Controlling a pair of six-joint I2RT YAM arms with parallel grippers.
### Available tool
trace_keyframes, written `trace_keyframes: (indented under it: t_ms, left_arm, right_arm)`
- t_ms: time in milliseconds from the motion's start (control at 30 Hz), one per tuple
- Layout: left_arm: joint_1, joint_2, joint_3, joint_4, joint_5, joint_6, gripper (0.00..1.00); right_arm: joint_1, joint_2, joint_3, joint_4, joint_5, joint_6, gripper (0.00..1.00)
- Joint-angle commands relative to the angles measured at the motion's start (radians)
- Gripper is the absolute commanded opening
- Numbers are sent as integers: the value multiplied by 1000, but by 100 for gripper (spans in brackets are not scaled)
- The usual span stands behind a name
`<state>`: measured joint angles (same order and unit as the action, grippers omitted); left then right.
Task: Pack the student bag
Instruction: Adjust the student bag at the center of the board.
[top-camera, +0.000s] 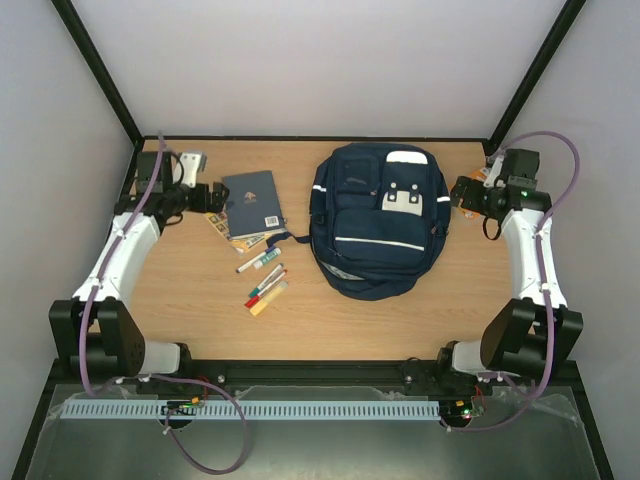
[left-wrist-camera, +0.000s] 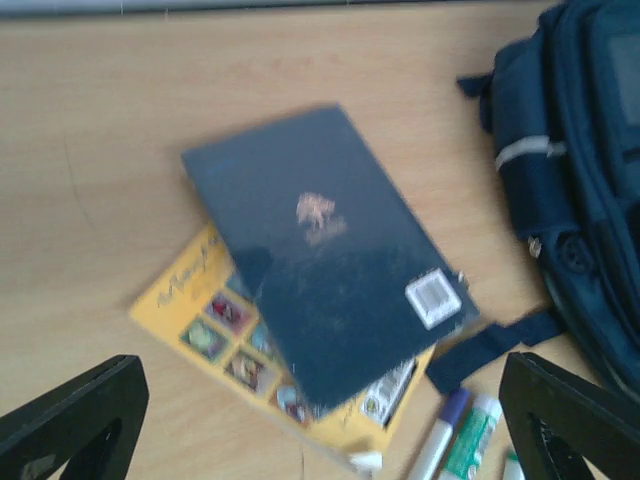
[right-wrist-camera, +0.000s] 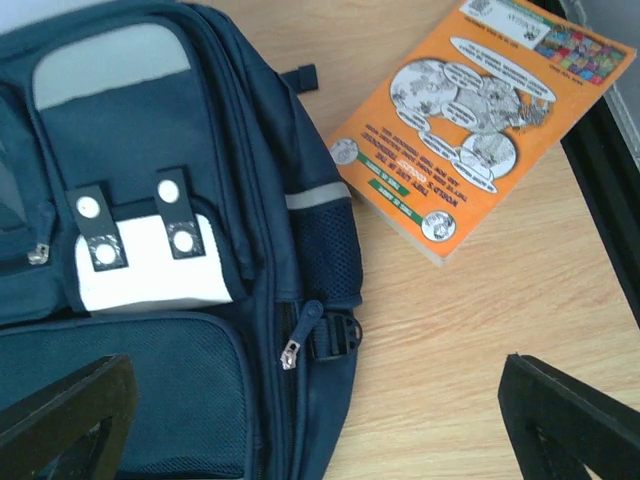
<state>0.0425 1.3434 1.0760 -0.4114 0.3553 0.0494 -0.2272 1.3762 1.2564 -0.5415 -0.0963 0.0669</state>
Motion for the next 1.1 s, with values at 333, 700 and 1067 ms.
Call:
trace_keyframes:
  t_ms: [333, 700, 1067]
  left_arm:
    - [-367, 220, 232, 23, -47, 62, 88]
    - [-407, 146, 77, -47, 90, 60, 98]
    - [-370, 103, -1, -98, 138, 106, 84]
  right_arm:
    - [200, -28, -19, -102, -398, -390, 92]
    - [454, -27, -119, -218, -231, -557, 86]
    - [480, 35, -206, -179, -80, -698, 80]
